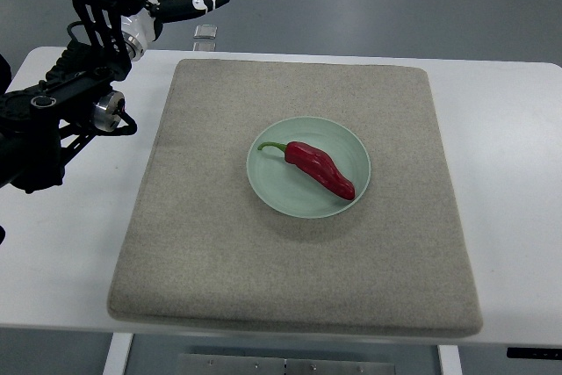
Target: Place red pepper on plate with left hand
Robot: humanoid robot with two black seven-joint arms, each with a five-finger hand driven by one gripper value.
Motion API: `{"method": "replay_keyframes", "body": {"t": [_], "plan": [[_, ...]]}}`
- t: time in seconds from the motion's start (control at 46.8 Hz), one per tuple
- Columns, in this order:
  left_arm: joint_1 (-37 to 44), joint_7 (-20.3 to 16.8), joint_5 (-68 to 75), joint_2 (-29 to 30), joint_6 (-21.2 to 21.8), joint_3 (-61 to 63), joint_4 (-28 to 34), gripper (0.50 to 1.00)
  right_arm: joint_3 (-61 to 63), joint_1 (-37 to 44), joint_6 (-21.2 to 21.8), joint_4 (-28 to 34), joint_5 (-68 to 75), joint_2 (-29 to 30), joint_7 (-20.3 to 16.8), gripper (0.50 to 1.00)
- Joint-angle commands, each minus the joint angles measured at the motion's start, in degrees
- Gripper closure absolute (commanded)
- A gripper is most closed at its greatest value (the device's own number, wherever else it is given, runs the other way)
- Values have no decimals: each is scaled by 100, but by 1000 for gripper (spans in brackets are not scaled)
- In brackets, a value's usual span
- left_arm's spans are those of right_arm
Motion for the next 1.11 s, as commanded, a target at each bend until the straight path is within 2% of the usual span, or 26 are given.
{"method": "replay_keyframes", "body": {"t": [0.0,0.149,0.363,0.64,0.961,1.089], "plan": [[-1,-1,-427,3,-3,-8,117,506,0,-5,0,0,0,0,0,572],[192,-9,-884,12,-20,-130,257,506,0,4,0,0,0,0,0,572],[816,-9,-929,-15,-187,-1299,319,506,0,4,0,0,0,0,0,572],[1089,-1,-946,-50,-416,-1880,319,501,0,-5,0,0,0,0,0,572],[1186,-1,-1807,-85,-890,-2038,319,500,0,4,0,0,0,0,0,572],[1186,-1,-1975,-85,-952,-2038,319,500,9,4,9,26,0,0,0,572]]}}
